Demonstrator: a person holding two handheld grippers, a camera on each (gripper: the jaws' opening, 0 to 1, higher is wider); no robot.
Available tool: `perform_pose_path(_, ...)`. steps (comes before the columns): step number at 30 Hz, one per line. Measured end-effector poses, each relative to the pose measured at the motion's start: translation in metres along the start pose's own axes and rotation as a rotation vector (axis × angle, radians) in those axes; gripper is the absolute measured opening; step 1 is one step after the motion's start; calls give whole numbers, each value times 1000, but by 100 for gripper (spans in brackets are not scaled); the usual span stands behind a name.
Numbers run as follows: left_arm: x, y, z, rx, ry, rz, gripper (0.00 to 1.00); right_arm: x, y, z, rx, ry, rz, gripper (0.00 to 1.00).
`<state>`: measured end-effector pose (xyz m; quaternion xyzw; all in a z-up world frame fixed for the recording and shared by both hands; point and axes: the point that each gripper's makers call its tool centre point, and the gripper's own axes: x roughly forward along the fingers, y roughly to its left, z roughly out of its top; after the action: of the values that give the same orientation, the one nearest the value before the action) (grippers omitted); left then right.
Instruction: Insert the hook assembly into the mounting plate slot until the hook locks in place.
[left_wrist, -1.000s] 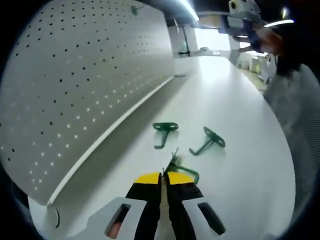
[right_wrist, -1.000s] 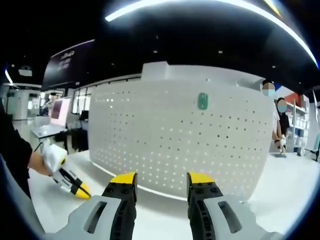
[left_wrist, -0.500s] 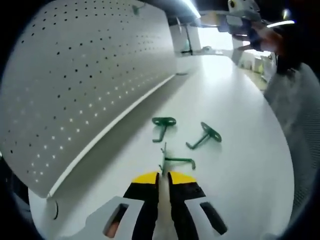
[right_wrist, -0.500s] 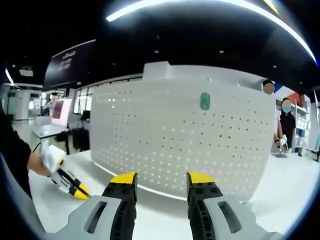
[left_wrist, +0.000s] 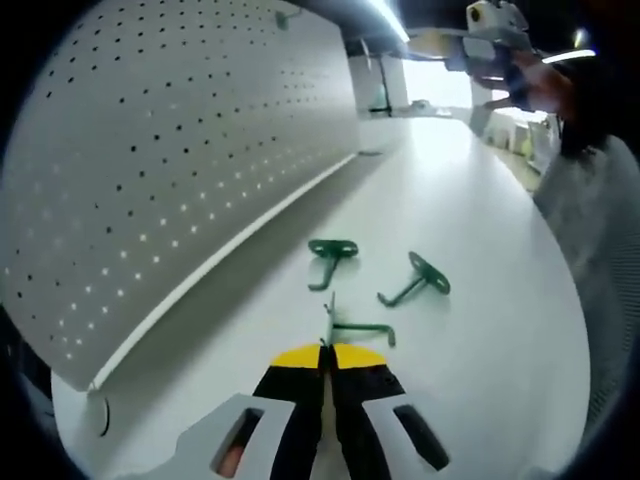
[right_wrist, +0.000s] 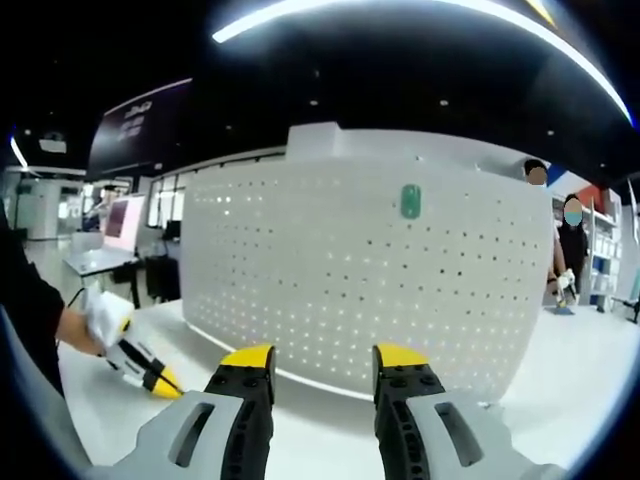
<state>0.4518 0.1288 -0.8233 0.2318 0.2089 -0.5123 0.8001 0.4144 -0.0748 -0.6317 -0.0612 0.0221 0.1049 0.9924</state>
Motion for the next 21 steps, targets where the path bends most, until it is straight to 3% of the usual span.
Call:
perform_pose_path(6, -9, 3, -1, -13, 4, 12, 2, 0, 6, 2, -3, -4, 17, 39)
perform_pose_path(13, -21, 2, 12, -18, -27, 31, 2, 2, 20, 7, -12, -19, 62, 38)
perform_pose_path(21, -22, 6, 13, -25, -23, 50, 1, 1, 27, 8, -24, -20, 85, 38)
